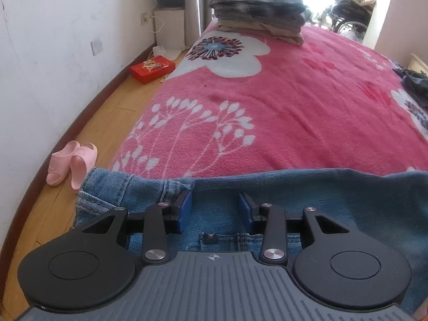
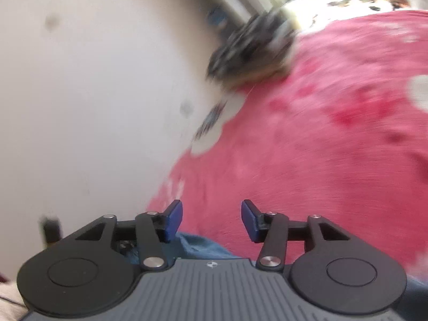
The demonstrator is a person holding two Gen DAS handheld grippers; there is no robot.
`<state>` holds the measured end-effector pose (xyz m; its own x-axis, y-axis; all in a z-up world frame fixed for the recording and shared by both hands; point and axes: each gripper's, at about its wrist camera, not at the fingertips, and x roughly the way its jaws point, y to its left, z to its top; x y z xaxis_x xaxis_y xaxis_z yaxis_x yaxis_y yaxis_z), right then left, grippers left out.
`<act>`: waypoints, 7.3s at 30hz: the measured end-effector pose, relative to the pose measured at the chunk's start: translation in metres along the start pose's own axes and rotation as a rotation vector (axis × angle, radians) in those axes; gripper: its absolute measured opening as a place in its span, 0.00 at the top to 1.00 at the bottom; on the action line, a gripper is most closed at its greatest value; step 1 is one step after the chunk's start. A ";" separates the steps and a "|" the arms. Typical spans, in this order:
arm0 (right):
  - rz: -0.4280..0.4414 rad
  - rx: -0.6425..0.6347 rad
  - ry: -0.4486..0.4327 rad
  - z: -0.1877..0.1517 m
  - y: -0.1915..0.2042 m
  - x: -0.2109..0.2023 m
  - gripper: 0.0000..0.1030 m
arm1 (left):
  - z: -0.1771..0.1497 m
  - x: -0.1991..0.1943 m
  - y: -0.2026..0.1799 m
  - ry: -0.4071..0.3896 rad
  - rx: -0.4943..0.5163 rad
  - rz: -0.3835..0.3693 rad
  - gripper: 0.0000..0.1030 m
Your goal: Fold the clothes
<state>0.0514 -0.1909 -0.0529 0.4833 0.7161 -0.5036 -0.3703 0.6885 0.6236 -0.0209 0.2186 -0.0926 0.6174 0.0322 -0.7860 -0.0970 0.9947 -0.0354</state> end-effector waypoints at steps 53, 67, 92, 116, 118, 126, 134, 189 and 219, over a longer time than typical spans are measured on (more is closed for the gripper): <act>-0.883 0.480 -0.413 -0.014 -0.218 -0.301 0.62 | 0.001 0.012 -0.020 -0.033 -0.039 0.105 0.58; -0.852 -0.143 -0.038 -0.122 -0.042 -0.128 0.60 | -0.001 0.012 -0.019 -0.045 -0.043 0.104 0.58; -0.992 -0.726 0.174 -0.037 -0.019 -0.164 0.95 | -0.001 0.013 -0.014 -0.060 -0.059 0.073 0.58; -1.041 -1.192 0.587 -0.065 -0.041 -0.153 0.76 | -0.005 0.012 -0.010 -0.080 -0.081 0.047 0.57; -1.050 -1.220 0.591 -0.056 -0.040 -0.151 0.72 | -0.005 0.012 -0.009 -0.081 -0.084 0.044 0.57; -1.014 -1.209 0.743 -0.064 -0.060 -0.138 0.66 | -0.006 0.011 -0.007 -0.091 -0.091 0.032 0.57; -1.194 -1.516 0.511 -0.035 -0.023 -0.147 0.66 | -0.006 0.011 -0.004 -0.090 -0.094 0.020 0.57; -0.756 0.838 -0.471 -0.024 -0.292 -0.317 0.91 | -0.001 0.017 -0.018 -0.067 -0.033 0.089 0.56; -0.868 0.583 -0.363 0.011 -0.253 -0.354 0.92 | 0.000 0.017 -0.018 -0.062 -0.033 0.081 0.56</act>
<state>-0.0172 -0.6203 -0.0257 0.6370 -0.1253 -0.7606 0.5913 0.7125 0.3778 -0.0086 0.2015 -0.1059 0.6536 0.1195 -0.7474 -0.1736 0.9848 0.0057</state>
